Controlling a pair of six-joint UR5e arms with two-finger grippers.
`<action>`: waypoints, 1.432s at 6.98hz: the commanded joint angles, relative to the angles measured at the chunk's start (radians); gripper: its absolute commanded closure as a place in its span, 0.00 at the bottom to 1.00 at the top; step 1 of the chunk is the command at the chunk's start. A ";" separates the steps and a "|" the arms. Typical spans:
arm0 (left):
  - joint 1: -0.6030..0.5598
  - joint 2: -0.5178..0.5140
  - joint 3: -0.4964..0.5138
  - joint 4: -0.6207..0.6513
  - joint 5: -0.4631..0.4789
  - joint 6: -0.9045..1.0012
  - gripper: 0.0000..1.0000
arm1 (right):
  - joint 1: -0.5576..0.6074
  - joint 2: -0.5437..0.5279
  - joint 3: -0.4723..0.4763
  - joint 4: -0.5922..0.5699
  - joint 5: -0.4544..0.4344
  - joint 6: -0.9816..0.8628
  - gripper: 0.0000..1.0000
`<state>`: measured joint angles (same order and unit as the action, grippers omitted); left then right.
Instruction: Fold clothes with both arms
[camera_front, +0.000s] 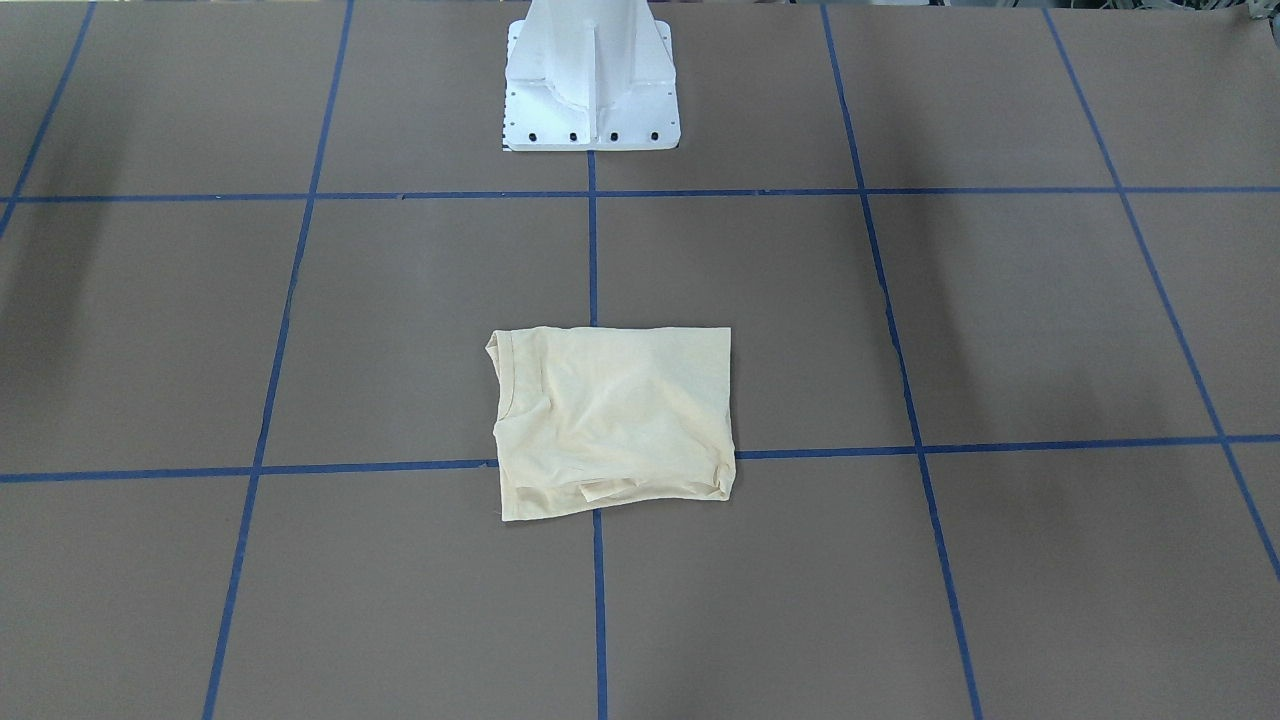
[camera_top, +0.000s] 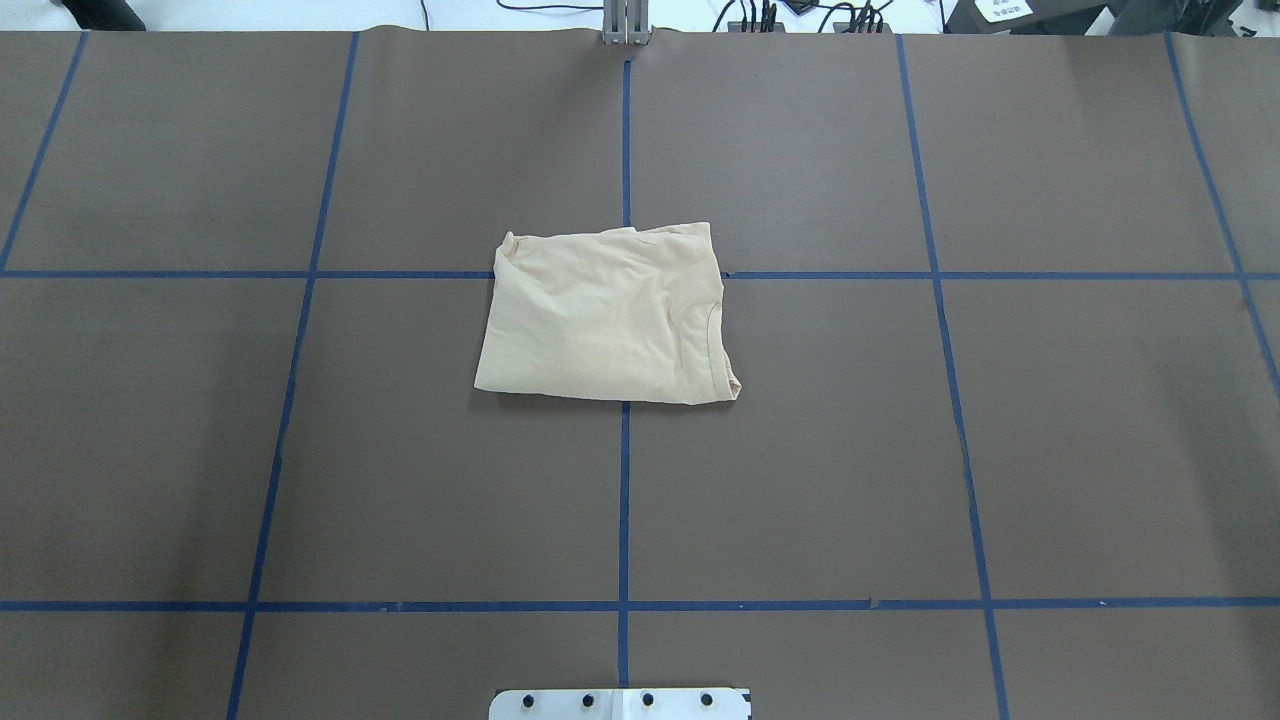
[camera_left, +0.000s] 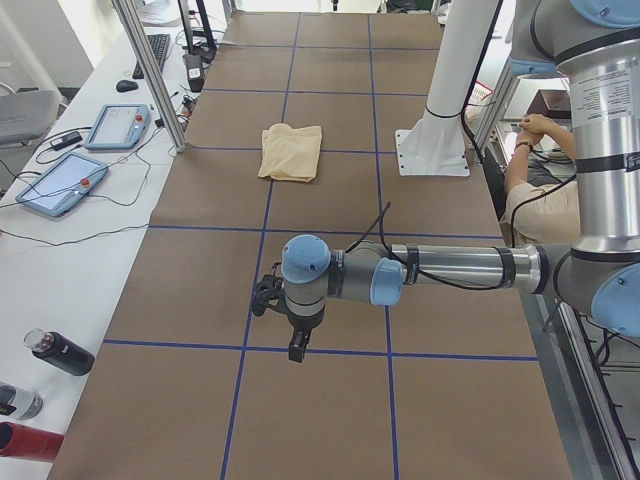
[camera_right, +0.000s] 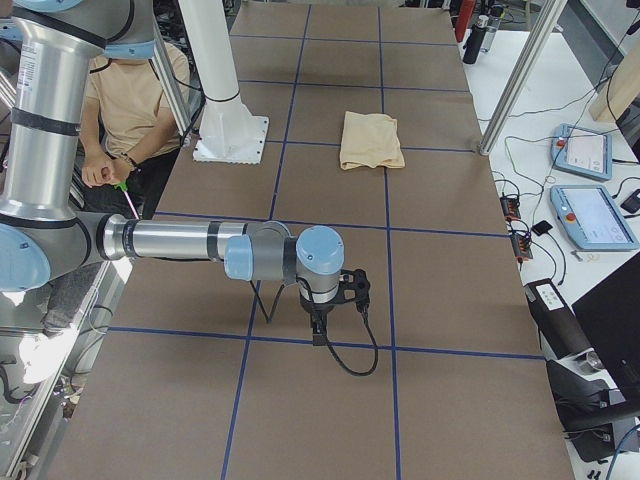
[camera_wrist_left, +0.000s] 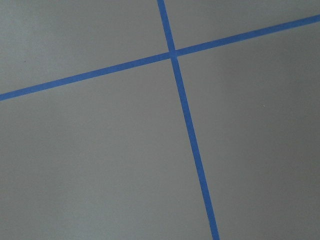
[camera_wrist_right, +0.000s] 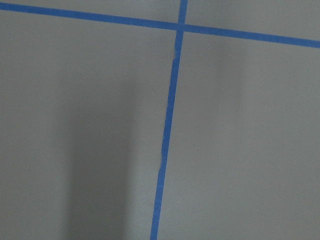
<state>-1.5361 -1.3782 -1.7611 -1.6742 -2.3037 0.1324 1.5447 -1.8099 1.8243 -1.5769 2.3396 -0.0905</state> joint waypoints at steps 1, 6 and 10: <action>-0.001 0.001 0.011 0.001 0.001 0.001 0.00 | 0.000 0.001 0.001 0.000 0.003 0.000 0.00; -0.006 0.013 0.026 0.002 0.001 0.000 0.00 | 0.000 0.003 0.006 0.002 0.010 0.008 0.00; -0.007 0.019 0.020 -0.001 0.001 0.000 0.00 | 0.000 0.001 0.013 0.006 0.010 0.014 0.00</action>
<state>-1.5422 -1.3598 -1.7362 -1.6739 -2.3025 0.1319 1.5447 -1.8084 1.8363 -1.5710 2.3500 -0.0781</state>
